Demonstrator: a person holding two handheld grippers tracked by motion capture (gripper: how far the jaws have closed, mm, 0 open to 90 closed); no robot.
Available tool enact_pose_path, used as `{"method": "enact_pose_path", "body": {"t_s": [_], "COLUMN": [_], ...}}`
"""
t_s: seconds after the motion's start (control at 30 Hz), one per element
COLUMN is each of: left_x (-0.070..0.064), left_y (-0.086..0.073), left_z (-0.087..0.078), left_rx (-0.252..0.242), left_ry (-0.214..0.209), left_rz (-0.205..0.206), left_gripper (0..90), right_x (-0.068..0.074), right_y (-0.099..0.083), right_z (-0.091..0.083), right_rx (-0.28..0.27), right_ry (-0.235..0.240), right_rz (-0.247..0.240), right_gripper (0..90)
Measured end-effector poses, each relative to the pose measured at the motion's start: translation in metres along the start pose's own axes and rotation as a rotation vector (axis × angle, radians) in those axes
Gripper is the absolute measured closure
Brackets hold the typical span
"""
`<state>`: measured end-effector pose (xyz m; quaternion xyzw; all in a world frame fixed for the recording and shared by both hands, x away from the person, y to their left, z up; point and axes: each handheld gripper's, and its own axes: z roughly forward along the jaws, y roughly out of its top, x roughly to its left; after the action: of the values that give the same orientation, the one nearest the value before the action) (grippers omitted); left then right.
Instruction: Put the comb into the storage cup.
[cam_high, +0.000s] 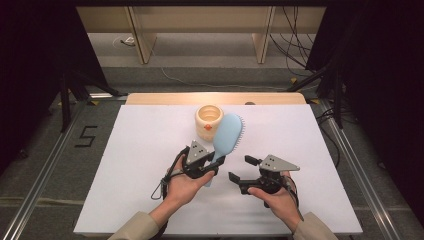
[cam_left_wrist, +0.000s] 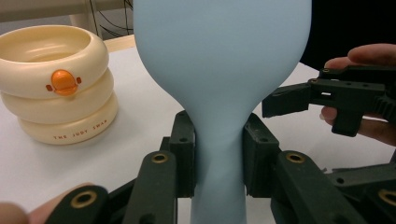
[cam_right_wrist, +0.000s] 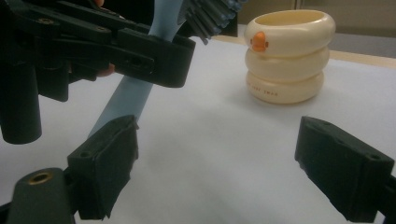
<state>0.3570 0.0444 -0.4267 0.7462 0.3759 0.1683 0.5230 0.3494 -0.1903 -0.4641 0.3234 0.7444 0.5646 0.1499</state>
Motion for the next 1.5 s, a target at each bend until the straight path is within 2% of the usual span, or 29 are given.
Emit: {"method": "enact_pose_path", "body": {"t_s": [1.5], "left_x": [-0.008], "left_y": [-0.001], "left_z": [0.003], "left_rx": [-0.006], "left_ry": [-0.019], "left_rz": [-0.005], "left_gripper": [69.4], "right_x": [0.023], "right_y": [-0.003], "right_z": [0.026], "right_rx": [0.039], "right_ry": [0.075], "right_rz": [-0.01], "right_gripper": [14.3]}}
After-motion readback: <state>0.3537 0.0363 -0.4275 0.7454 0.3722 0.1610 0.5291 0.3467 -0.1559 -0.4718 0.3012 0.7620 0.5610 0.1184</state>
